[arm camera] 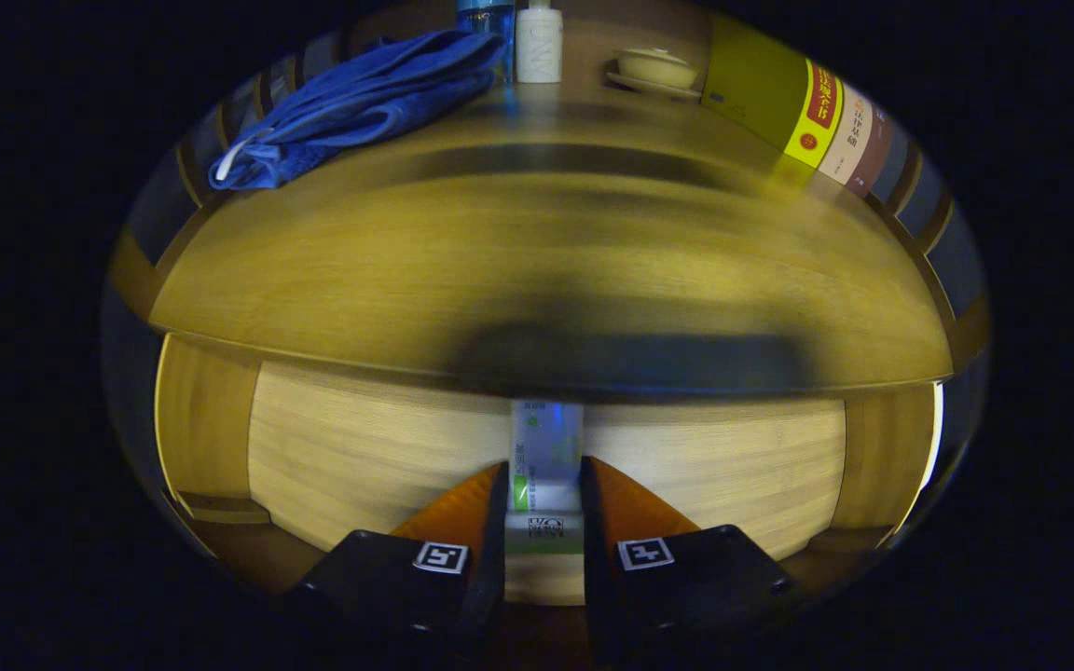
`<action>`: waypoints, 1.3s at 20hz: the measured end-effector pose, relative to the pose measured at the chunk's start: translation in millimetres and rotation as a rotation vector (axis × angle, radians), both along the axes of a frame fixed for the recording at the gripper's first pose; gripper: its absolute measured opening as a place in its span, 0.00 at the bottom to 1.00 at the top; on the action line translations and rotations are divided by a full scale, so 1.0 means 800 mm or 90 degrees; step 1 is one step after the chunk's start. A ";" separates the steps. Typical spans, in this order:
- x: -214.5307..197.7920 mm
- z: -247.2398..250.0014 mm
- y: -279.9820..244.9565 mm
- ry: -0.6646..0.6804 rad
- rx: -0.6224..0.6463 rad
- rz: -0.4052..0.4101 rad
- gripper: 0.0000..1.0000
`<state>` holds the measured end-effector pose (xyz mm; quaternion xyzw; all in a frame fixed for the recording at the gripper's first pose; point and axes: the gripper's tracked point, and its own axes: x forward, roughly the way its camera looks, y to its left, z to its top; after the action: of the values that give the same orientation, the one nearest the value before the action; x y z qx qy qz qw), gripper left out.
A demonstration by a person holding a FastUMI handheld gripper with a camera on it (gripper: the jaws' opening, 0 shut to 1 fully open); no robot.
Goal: Pull open the drawer, take out the items inside it, and place them on the countertop above the cabinet.
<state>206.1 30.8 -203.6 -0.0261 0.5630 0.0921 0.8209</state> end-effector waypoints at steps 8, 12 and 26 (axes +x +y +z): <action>-0.004 0.097 -0.011 0.013 0.027 0.020 0.44; -0.015 0.117 -0.020 0.012 0.033 0.018 0.44; -0.063 0.188 -0.025 -0.073 0.106 0.019 0.44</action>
<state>156.0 11.0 -53.5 0.0288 0.5053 0.1489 0.8495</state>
